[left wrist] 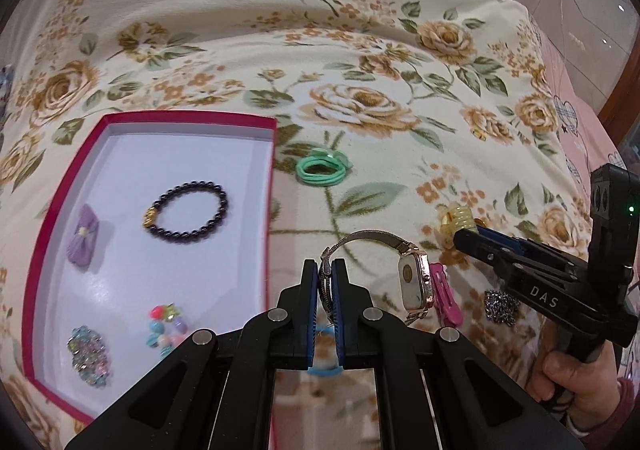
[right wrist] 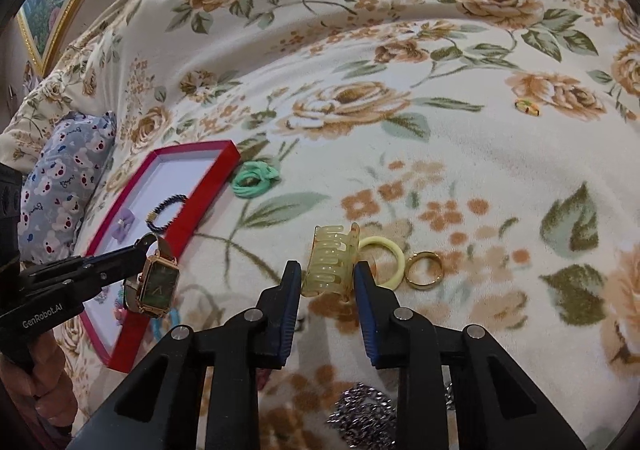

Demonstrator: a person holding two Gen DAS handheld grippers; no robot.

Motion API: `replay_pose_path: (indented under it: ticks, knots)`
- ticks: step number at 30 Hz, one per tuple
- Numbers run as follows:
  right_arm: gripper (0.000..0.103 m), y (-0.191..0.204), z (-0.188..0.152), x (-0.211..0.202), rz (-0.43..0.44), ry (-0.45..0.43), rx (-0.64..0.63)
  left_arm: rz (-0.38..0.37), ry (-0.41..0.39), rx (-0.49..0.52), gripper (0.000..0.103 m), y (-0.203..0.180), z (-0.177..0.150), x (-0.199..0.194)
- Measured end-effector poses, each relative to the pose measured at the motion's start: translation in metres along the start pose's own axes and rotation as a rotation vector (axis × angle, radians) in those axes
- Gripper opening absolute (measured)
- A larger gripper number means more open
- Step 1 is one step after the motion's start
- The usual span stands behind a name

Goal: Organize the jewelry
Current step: 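Grasp the watch by its band with the left tool while the right grasps the yellow claw clip, then carry the watch and yellow claw clip into the red box and open both tools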

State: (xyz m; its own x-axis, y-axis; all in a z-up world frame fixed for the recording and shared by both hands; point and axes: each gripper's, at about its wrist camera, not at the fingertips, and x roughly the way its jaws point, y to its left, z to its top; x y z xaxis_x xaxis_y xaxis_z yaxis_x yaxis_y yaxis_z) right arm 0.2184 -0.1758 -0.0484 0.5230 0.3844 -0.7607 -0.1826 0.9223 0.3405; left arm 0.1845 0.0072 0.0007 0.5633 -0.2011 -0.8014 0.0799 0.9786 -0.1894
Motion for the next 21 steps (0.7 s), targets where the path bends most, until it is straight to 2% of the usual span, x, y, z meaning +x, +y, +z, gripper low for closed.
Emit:
replay_pose_path:
  ticks: [8, 21]
  knots:
    - [0.027, 0.035, 0.002, -0.006, 0.091, 0.005, -0.038, 0.022, -0.032, -0.063, 0.006, 0.027, -0.013, -0.029]
    - [0.027, 0.110, 0.007, 0.009, 0.230, 0.037, -0.131, 0.101, -0.068, -0.188, 0.006, 0.082, -0.031, -0.061]
